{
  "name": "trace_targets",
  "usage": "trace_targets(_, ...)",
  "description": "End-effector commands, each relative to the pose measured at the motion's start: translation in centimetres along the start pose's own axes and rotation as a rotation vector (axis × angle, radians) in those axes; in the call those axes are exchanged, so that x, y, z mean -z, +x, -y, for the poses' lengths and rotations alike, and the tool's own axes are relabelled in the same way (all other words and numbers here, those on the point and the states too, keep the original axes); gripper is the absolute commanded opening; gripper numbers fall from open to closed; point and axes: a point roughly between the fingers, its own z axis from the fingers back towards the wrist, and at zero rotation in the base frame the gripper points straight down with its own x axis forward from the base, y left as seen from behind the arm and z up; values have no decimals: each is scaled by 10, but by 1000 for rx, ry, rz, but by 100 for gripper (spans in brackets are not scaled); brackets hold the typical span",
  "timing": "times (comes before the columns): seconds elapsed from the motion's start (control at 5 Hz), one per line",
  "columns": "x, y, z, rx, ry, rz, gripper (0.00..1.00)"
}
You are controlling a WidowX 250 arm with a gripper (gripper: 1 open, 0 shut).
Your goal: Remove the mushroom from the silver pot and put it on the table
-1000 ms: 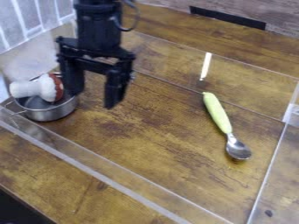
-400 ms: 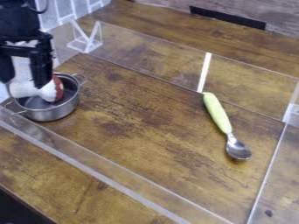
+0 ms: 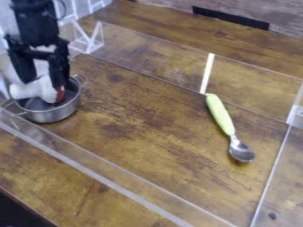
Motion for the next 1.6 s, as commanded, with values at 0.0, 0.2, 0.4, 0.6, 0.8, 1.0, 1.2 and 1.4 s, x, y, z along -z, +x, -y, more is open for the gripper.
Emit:
trace_targets(0.0, -3, 22, -18, -10, 7, 72, 100)
trace_targets(0.2, -6, 32, -24, -46, 1, 76, 100)
trace_targets(0.4, -10, 39, -28, -80, -5, 74, 100)
trace_targets(0.6, -1, 41, -28, -82, -11, 69, 100)
trace_targets(0.8, 9, 43, -24, -73, -18, 64, 100)
trace_targets(1.0, 4, 42, -28, -64, -22, 58, 100)
trace_targets(1.2, -1, 41, -32, -55, -25, 52, 0)
trace_targets(1.4, 8, 44, -33, -53, -31, 49, 0)
